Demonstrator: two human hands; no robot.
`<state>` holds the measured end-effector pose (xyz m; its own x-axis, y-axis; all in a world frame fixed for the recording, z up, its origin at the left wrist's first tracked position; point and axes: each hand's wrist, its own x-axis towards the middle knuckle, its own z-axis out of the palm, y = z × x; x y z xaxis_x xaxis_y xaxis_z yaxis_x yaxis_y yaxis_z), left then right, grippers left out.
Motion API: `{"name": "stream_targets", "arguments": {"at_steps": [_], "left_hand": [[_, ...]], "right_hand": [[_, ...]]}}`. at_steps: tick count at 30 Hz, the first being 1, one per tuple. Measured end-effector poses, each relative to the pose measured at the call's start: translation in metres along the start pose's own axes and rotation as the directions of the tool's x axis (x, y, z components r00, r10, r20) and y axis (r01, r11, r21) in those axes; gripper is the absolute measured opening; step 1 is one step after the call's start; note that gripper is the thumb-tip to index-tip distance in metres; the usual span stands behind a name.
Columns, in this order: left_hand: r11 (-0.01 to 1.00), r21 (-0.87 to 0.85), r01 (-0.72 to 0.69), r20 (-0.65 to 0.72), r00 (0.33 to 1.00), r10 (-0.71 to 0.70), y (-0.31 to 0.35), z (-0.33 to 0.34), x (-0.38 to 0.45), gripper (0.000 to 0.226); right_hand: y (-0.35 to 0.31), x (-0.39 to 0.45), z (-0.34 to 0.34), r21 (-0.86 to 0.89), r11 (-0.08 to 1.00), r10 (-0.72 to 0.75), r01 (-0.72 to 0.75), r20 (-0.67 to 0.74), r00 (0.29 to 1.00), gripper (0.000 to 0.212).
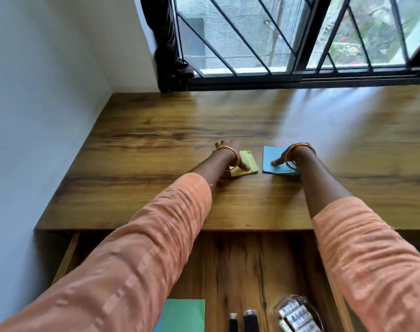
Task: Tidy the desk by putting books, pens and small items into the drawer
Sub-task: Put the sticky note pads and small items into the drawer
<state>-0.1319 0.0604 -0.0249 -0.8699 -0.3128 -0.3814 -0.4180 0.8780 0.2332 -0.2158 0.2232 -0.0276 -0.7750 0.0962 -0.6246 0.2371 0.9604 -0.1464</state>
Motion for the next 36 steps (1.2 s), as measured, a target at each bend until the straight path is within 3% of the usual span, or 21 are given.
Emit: {"name": "stream_targets", "arguments": {"at_steps": [2, 4, 6, 9, 13, 17, 20, 24, 28, 31, 36], "left_hand": [[0.995, -0.094, 0.029, 0.037, 0.999, -0.026, -0.002, -0.003, -0.003, 0.093], [0.983, -0.185, 0.019, 0.053, 0.999, -0.009, -0.006, -0.005, -0.009, 0.085], [0.961, -0.274, -0.045, 0.015, 0.999, 0.051, -0.01, -0.007, -0.023, 0.065], [0.91, -0.377, -0.173, -0.084, 0.985, 0.152, -0.024, -0.019, -0.064, 0.034], [0.856, -0.437, -0.278, -0.111, 0.961, 0.255, -0.068, -0.041, -0.147, 0.028], [0.82, -0.56, -0.12, 0.078, 0.977, 0.196, -0.134, -0.009, -0.223, 0.026], [0.831, -0.557, 0.012, 0.12, 0.991, 0.066, -0.182, 0.051, -0.259, 0.029], [0.763, -0.635, 0.117, 0.042, 0.992, -0.118, -0.227, 0.113, -0.268, 0.031], [0.684, -0.71, 0.167, 0.032, 0.978, -0.206, -0.245, 0.138, -0.254, 0.032], [0.695, -0.699, 0.17, 0.009, 0.973, -0.229, -0.247, 0.148, -0.249, 0.036], [0.748, -0.642, 0.167, -0.024, 0.971, -0.238, -0.255, 0.159, -0.247, 0.037]], "right_hand": [[0.001, -0.037, -0.004, 0.119, 0.988, -0.095, 0.103, -0.071, 0.993, 0.08], [0.005, -0.056, -0.003, 0.281, 0.948, -0.126, 0.15, -0.101, 0.987, 0.054], [0.014, -0.059, 0.001, 0.512, 0.83, -0.22, 0.22, -0.06, 0.974, 0.041], [0.026, -0.076, 0.012, 0.705, 0.703, -0.199, 0.1, 0.06, 0.978, 0.039], [0.036, -0.118, 0.04, 0.83, 0.537, -0.433, 0.147, 0.122, 0.893, 0.018], [0.053, -0.169, 0.104, 0.838, 0.531, -0.57, 0.127, 0.242, 0.785, 0.026], [0.056, -0.196, 0.164, 0.776, 0.623, -0.555, 0.093, 0.355, 0.753, 0.028], [0.05, -0.215, 0.232, 0.675, 0.736, -0.42, 0.056, 0.391, 0.819, 0.038], [0.047, -0.187, 0.278, 0.705, 0.708, -0.314, 0.028, 0.279, 0.908, 0.065], [0.045, -0.193, 0.286, 0.756, 0.655, -0.244, -0.01, 0.224, 0.943, 0.069], [0.042, -0.212, 0.295, 0.695, 0.711, -0.214, 0.108, 0.067, 0.974, 0.065]]}}
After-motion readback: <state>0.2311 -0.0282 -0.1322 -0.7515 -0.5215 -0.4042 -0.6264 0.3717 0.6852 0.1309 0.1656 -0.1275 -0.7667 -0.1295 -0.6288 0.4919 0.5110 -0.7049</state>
